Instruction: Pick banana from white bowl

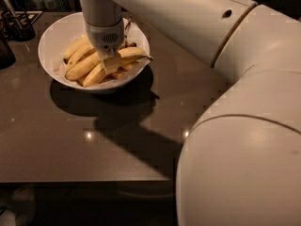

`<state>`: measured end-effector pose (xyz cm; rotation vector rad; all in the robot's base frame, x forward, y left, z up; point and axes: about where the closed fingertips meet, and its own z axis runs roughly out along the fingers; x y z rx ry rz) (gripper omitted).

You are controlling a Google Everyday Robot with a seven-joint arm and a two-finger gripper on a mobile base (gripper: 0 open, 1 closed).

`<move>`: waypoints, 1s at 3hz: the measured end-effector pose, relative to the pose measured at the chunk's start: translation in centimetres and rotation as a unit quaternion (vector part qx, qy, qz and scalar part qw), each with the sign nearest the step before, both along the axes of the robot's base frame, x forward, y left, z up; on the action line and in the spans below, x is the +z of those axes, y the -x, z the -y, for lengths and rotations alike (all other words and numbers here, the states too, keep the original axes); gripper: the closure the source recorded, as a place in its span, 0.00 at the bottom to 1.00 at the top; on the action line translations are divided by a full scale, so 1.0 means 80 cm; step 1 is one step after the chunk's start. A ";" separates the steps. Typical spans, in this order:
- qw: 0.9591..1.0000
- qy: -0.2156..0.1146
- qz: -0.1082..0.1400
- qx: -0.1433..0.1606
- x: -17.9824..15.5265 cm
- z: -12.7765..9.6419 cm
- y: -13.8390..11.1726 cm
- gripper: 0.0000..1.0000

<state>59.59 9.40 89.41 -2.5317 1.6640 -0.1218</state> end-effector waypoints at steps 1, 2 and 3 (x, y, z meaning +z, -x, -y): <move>1.000 0.000 0.000 0.000 0.002 -0.002 0.000 1.00; 1.000 0.000 0.000 0.000 0.003 -0.004 -0.001 1.00; 1.000 0.000 0.000 0.000 0.005 -0.006 -0.003 1.00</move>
Offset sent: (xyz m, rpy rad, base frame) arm -0.0388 -0.0267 0.1025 0.1582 -0.2457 -0.1037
